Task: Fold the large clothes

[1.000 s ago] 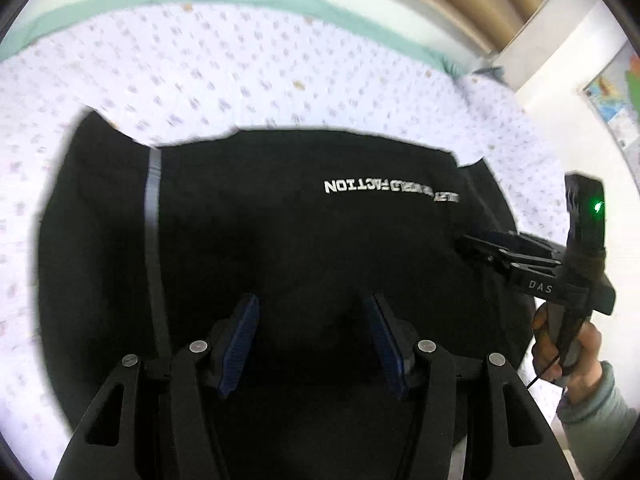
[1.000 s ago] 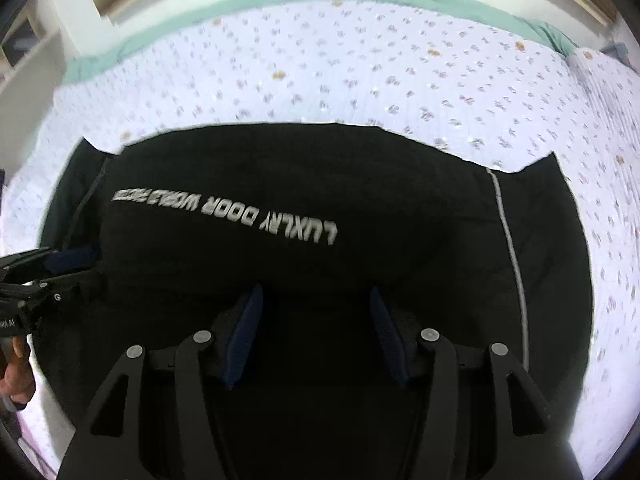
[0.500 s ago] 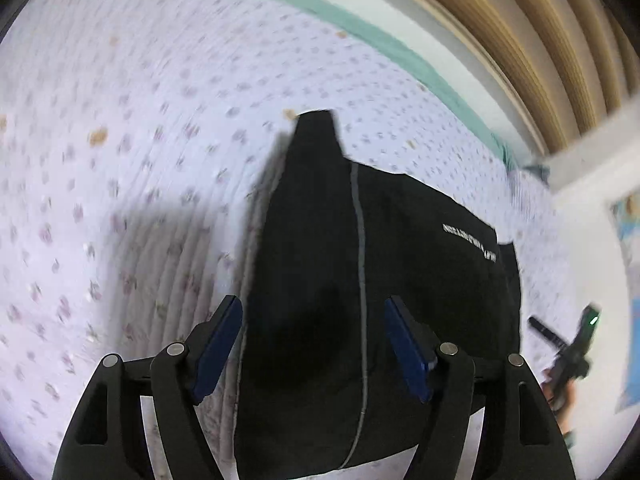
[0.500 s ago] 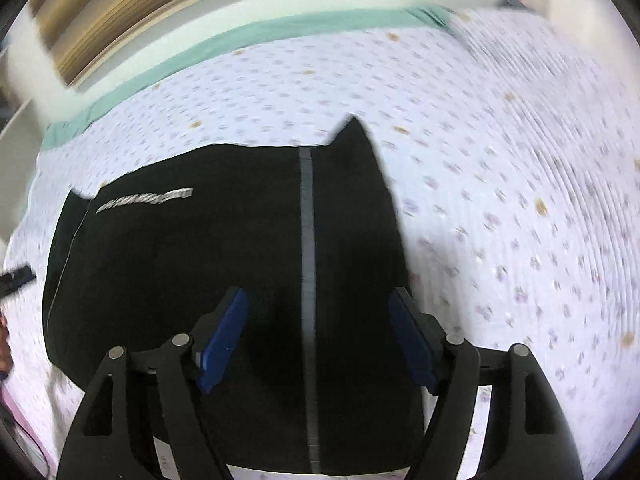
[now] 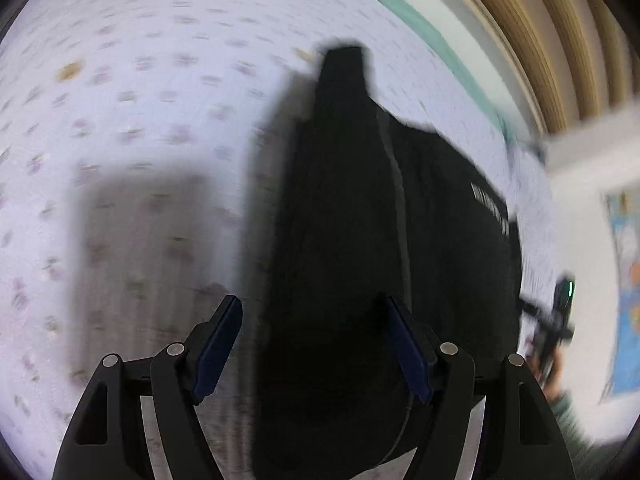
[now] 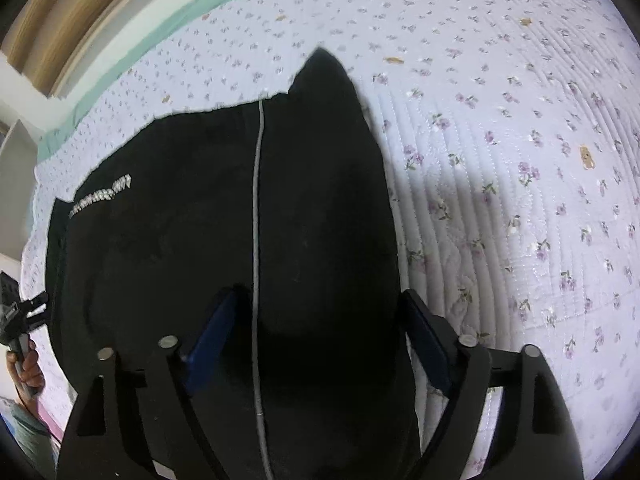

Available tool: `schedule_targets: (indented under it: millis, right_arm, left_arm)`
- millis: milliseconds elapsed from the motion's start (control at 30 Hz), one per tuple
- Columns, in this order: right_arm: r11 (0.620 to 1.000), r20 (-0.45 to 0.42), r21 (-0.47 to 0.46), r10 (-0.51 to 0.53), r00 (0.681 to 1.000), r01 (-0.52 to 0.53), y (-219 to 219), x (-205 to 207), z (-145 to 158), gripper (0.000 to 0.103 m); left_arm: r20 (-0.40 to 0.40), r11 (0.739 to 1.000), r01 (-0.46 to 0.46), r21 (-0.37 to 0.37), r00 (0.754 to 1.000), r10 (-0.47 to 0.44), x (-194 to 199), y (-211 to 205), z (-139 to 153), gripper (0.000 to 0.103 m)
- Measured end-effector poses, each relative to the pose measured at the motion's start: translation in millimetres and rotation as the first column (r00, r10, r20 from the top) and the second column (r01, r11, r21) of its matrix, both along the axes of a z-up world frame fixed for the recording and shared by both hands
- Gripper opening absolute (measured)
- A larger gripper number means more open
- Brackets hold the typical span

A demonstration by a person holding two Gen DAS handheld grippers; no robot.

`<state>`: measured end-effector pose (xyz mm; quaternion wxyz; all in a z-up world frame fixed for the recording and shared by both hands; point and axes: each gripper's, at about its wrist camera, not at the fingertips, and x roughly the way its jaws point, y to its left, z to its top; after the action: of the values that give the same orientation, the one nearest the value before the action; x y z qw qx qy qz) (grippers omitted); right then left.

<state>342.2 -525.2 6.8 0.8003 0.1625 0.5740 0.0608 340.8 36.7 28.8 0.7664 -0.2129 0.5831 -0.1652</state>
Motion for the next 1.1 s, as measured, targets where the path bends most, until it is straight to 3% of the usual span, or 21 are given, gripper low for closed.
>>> schedule_targets:
  millis: [100, 233, 433, 633, 667, 767, 900, 1000, 1067, 1100]
  right_arm:
    - [0.999, -0.032, 0.049, -0.002, 0.999, 0.003, -1, 4, -9, 0.095]
    - [0.989, -0.032, 0.132, 0.075, 0.997, -0.07, 3, 5, -7, 0.095]
    - [0.971, -0.042, 0.158, 0.187, 0.982, -0.178, 29, 23, -23, 0.101]
    - [0.959, -0.023, 0.259, 0.124, 0.992, -0.114, 30, 50, -39, 0.103]
    - [0.958, -0.021, 0.261, 0.131, 0.991, -0.121, 29, 50, -37, 0.103]
    - [0.952, -0.007, 0.232, 0.205, 0.979, -0.198, 26, 40, -24, 0.093]
    - [0.942, 0.013, 0.228, 0.252, 0.968, -0.248, 18, 33, -15, 0.078]
    - [0.934, 0.009, 0.247, 0.264, 0.964, -0.258, 15, 40, -24, 0.078]
    - [0.924, 0.008, 0.277, 0.27, 0.963, -0.262, 19, 49, -32, 0.082]
    - [0.917, 0.003, 0.307, 0.268, 0.963, -0.256, 19, 55, -36, 0.084]
  left_arm:
    - [-0.026, 1.0, 0.007, 0.014, 1.0, -0.006, 4, -12, -14, 0.074]
    - [-0.099, 0.983, -0.052, -0.177, 0.994, 0.034, 10, 7, -31, 0.074]
    - [-0.128, 0.975, -0.005, -0.223, 0.991, -0.024, 22, 5, -41, 0.075]
    - [-0.157, 0.941, -0.036, -0.336, 0.987, -0.018, 36, 3, -63, 0.08]
    - [-0.147, 0.935, -0.031, -0.354, 0.989, -0.022, 35, 4, -60, 0.08]
    - [-0.089, 0.878, 0.003, -0.479, 0.995, -0.052, 26, 11, -50, 0.08]
    - [-0.129, 0.835, -0.037, -0.549, 0.991, -0.041, 27, 21, -64, 0.08]
    - [-0.155, 0.846, -0.051, -0.53, 0.987, -0.037, 37, 2, -74, 0.081]
    - [-0.153, 0.878, -0.015, -0.479, 0.986, -0.067, 43, -13, -72, 0.083]
    - [-0.15, 0.906, 0.024, -0.422, 0.984, -0.096, 47, -26, -70, 0.083]
